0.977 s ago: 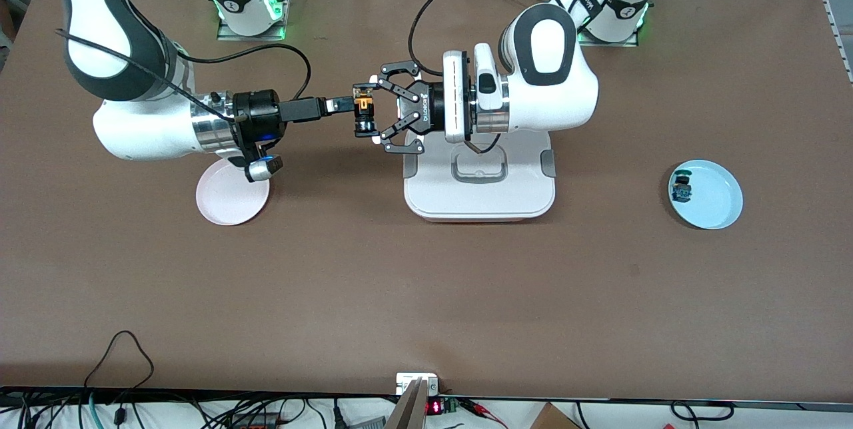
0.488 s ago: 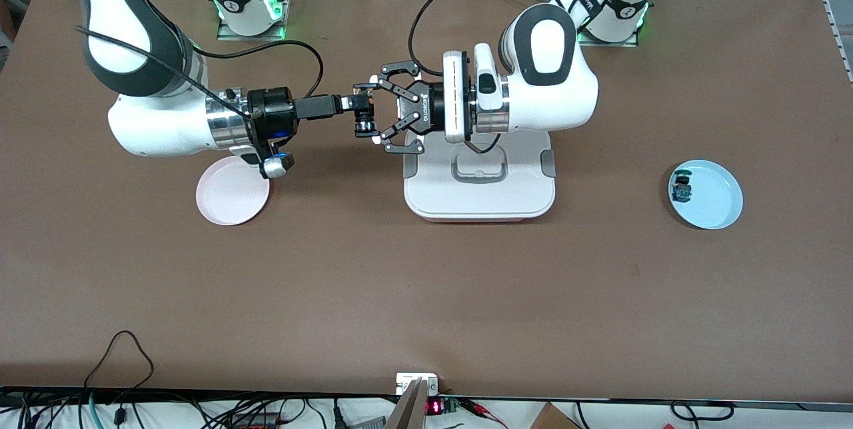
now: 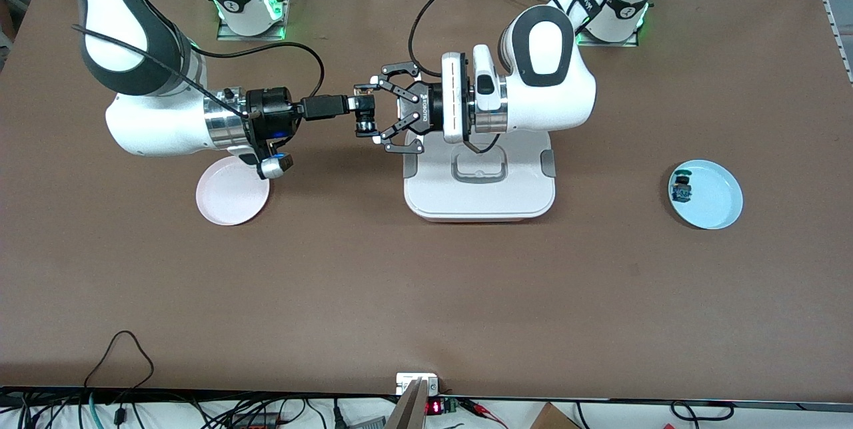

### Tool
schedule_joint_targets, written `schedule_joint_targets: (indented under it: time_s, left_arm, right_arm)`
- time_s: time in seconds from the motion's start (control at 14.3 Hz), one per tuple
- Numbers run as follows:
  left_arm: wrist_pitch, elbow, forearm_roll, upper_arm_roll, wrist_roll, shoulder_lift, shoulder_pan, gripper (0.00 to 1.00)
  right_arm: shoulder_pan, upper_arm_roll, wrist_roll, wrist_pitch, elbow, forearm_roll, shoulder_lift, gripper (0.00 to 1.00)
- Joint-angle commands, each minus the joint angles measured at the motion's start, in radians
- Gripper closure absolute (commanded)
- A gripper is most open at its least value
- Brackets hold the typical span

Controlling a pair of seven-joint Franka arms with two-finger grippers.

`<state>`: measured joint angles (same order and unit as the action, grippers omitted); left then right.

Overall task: Transfer orange switch to right arm and place
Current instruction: 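Grasp the switch with the right gripper while the left gripper opens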

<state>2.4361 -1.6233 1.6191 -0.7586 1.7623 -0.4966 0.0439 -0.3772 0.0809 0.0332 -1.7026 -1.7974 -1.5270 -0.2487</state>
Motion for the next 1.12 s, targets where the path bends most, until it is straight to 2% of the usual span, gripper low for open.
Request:
schedule_joint_targets:
  time_s: [0.0, 0.07, 0.14, 0.21, 0.28, 0.77, 1.05]
  left_arm:
    - [0.000, -0.001, 0.032, -0.002, 0.037, 0.010, -0.001, 0.99]
    - [0.000, -0.001, 0.032, -0.002, 0.037, 0.010, 0.001, 0.96]
    - [0.000, 0.000, 0.030, -0.002, 0.037, 0.010, 0.002, 0.84]
    - [-0.005, 0.000, 0.028, -0.002, 0.037, 0.009, 0.001, 0.21]
    - [-0.009, 0.000, 0.031, -0.002, 0.036, 0.009, 0.001, 0.00]
    - [-0.017, -0.009, 0.009, -0.004, 0.060, 0.021, -0.018, 0.00]
    - [-0.103, -0.010, 0.002, -0.002, 0.051, 0.023, -0.056, 0.00]
  right_arm:
    - [0.001, -0.004, 0.011, -0.005, 0.000, -0.012, 0.006, 0.87]
    - [0.001, -0.004, 0.007, -0.005, 0.000, -0.012, 0.006, 0.88]
    - [0.001, -0.004, 0.005, -0.005, 0.000, -0.012, 0.006, 0.89]
    - [0.001, -0.004, 0.001, -0.005, 0.000, -0.012, 0.006, 0.90]
    - [0.001, -0.004, -0.007, -0.005, 0.000, -0.012, 0.006, 0.90]
    - [0.003, -0.003, -0.024, -0.005, -0.002, -0.009, 0.002, 0.92]
    - [0.021, -0.003, -0.061, 0.006, -0.008, -0.007, 0.003, 0.93]
